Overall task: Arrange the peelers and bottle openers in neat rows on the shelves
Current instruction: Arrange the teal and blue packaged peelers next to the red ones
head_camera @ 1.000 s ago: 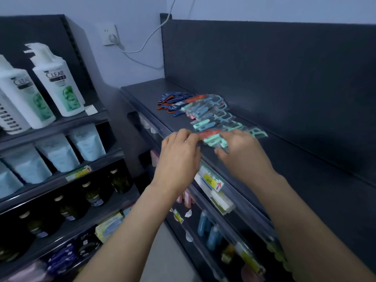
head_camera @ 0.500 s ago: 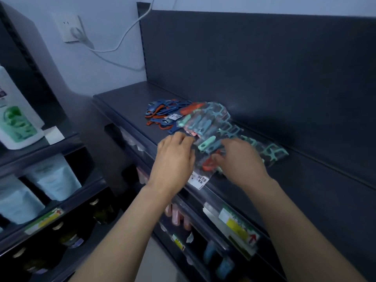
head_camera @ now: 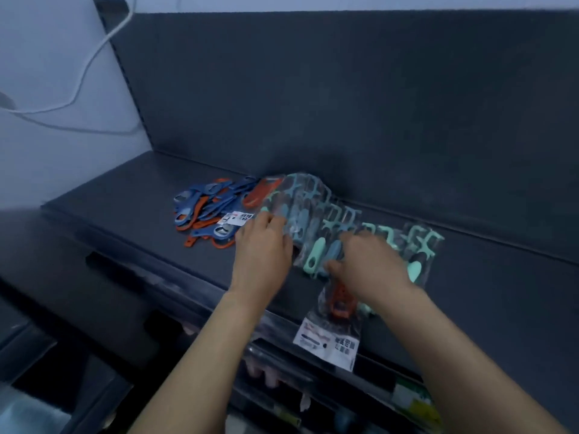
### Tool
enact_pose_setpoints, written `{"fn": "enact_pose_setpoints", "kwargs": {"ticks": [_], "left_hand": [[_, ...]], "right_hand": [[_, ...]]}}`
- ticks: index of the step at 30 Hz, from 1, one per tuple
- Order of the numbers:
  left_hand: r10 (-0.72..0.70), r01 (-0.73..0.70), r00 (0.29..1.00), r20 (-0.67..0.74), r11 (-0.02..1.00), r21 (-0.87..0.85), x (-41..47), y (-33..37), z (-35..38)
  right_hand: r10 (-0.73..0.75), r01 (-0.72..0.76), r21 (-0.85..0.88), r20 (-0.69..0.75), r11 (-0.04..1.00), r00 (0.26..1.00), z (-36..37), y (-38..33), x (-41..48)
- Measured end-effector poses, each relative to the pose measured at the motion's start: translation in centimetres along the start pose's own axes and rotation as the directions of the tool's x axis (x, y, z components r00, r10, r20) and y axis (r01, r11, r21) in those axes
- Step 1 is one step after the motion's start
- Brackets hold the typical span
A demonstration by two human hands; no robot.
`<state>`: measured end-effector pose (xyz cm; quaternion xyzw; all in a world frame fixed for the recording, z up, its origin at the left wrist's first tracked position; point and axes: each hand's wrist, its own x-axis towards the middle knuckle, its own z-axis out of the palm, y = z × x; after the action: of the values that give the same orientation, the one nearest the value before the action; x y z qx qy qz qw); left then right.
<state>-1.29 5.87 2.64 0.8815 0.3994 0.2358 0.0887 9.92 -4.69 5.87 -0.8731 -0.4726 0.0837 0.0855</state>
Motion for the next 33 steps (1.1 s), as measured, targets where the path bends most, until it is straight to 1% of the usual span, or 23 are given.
{"fn": "enact_pose_setpoints", "kwargs": {"ticks": [5,8,11,14,20,25,28,33], "left_hand": [[-0.021,0.019,0.998,0.051,0.999,0.026,4.1,-3.7,0.0],[-0.032,0.029,0.99,0.136,0.999,0.028,6.4,-5.2,0.2],[-0.038,0.029,0.975,0.221,0.999,0.042,8.3,-6.3,0.9],[-0.047,0.039,0.968,0.245,0.999,0.035,9.6,-7.2,1.7],[-0.082,0.085,0.972,0.219,0.996,-0.007,11.3,-7.9,3.1],[-0.149,0.172,0.971,0.189,0.979,-0.11,12.1,-8.5,3.7],[-0.175,0.195,0.978,0.116,0.962,-0.19,11.8,-8.2,2.9],[-0.142,0.124,0.989,-0.035,0.943,-0.308,10.3,-6.7,0.9]], "right_hand": [[0.195,-0.195,-0.008,-0.001,0.981,0.981,0.4,-2.3,0.4],[0.292,-0.291,-0.013,0.024,0.957,0.956,0.8,-3.2,0.6],[0.358,-0.356,-0.046,0.058,0.933,0.932,1.7,-3.8,0.4],[0.402,-0.398,-0.074,0.059,0.914,0.914,2.4,-4.1,0.3],[0.452,-0.445,-0.167,0.006,0.88,0.892,3.3,-4.7,0.2],[0.5,-0.492,-0.183,-0.001,0.851,0.866,4.3,-4.6,0.7],[0.517,-0.514,-0.161,-0.023,0.842,0.855,4.4,-4.4,0.8],[0.543,-0.549,-0.063,-0.083,0.834,0.835,4.1,-3.9,1.2]]}}
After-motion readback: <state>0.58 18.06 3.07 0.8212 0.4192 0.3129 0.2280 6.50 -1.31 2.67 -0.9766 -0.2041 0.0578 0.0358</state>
